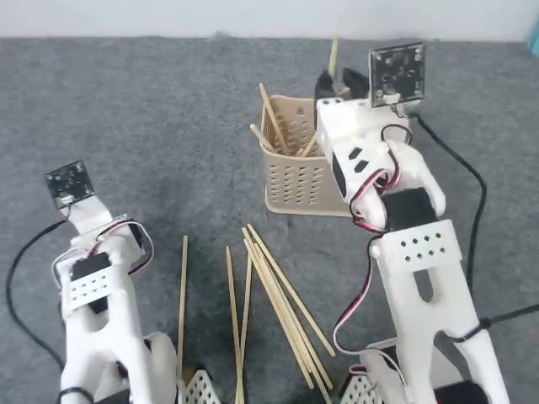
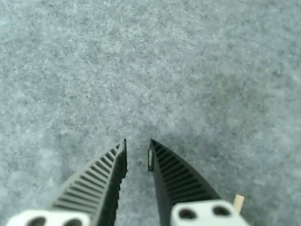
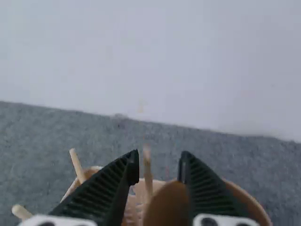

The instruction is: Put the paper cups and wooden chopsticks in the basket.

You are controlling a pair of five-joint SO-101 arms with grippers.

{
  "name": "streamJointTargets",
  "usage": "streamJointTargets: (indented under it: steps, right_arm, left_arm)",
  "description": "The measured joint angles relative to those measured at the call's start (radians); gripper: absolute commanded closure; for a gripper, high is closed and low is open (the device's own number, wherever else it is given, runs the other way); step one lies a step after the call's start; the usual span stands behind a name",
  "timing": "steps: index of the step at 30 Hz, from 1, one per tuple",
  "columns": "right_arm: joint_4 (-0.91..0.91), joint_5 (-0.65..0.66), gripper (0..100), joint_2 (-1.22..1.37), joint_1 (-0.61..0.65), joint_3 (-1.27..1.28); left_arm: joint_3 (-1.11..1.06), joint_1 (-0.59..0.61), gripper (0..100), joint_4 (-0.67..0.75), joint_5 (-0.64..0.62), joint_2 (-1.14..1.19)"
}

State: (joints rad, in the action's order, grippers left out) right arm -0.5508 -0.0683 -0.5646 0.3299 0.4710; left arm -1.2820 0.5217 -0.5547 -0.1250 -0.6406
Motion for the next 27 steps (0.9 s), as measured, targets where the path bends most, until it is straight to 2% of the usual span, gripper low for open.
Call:
streamJointTargets:
  steps: [3, 6, 11, 14, 19, 24, 27]
  right_arm:
    - [-0.074, 0.0, 85.0, 0.0, 0.012, -0.026]
    - [-0.21, 0.0, 85.7, -0.006, 0.008, -0.126]
    - [-0.575, -0.012, 85.7, -0.032, 0.034, -0.384]
    - [-0.815, -0.037, 85.7, -0.043, 0.086, -0.494]
    - [-1.151, -0.04, 85.7, -0.049, 0.244, -0.5]
    - [-1.195, -0.04, 85.7, -0.049, 0.413, -0.301]
    - [-1.102, -0.041, 85.7, -0.048, 0.496, -0.114]
  left_arm:
    - [0.0, 0.0, 93, 0.0, 0.0, 0.0]
    - [0.0, 0.0, 93, 0.0, 0.0, 0.0]
    - [0.038, 0.035, 93, -0.029, 0.0, 0.037]
    - [0.11, 0.04, 93, -0.064, 0.0, 0.132]
    - [0.265, 0.048, 93, -0.161, 0.0, 0.331]
    - [0.358, 0.049, 93, -0.215, 0.0, 0.439]
    - [0.367, 0.051, 93, -0.221, 0.0, 0.439]
